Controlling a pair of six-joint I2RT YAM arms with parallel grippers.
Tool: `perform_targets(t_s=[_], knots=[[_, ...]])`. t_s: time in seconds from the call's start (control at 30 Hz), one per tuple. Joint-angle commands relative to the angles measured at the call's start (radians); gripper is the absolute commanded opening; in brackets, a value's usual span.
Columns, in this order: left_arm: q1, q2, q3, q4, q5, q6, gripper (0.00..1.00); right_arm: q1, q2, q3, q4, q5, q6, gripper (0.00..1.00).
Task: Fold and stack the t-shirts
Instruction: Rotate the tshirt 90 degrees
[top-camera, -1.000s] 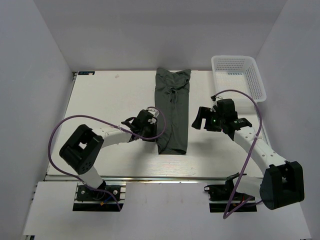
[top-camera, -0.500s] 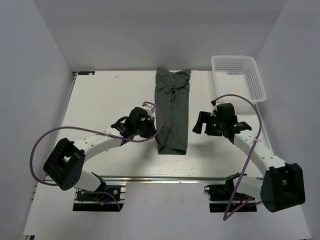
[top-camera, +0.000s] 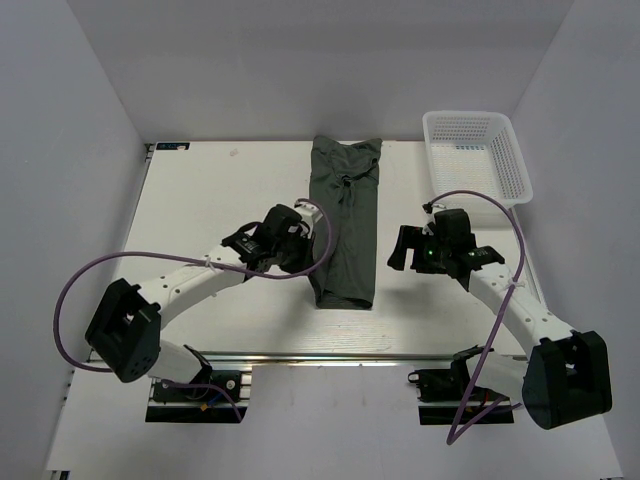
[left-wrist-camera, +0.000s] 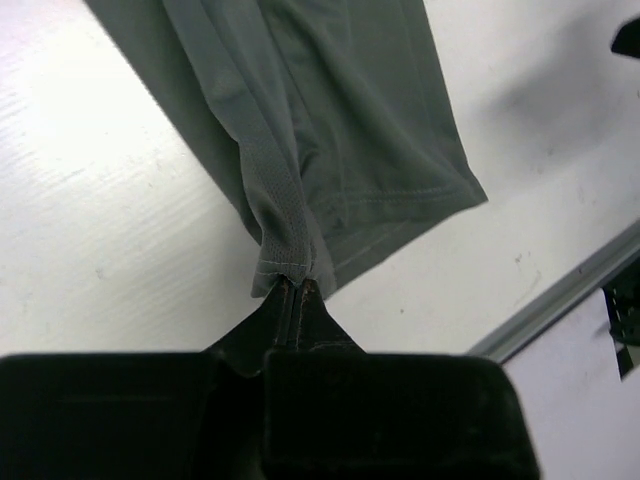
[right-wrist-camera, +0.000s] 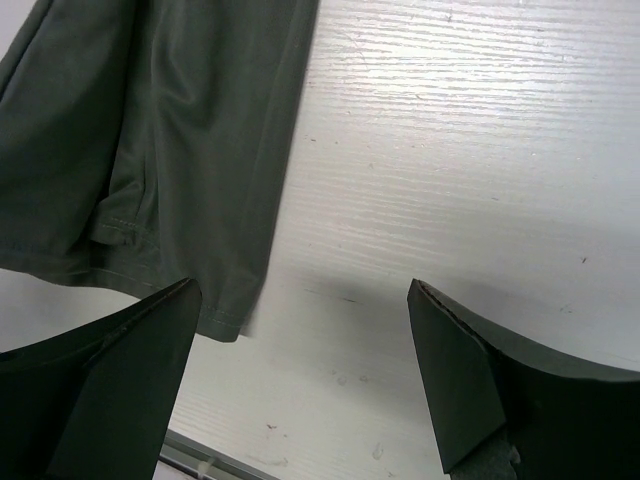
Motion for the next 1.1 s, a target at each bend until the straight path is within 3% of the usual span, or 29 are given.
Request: perform_targets(t_s=[0.0,0.3,0.63,1.07], knots=[[-0.038,-0.006,0.068,-0.088,0.044,0.025,0.0,-0.002,0.0,0.001,-0.014,0.018,-0.023,0.9],[-0.098,0.009,0.111,-0.244,-0.041,0.036,0.0,-0.002,0.028,-0.003,-0.002,0.02,-0.036,0.9],[-0.185,0.236,0.234,-0.226,-0.045,0.045,0.0,-0.002,0.037,-0.025,0.007,0.007,-0.033,0.9],[-0.274,0.357,0.338,-0.227,-0.015,0.034,0.0,-0.001,0.002,-0.059,0.01,-0.017,-0.031,0.9]])
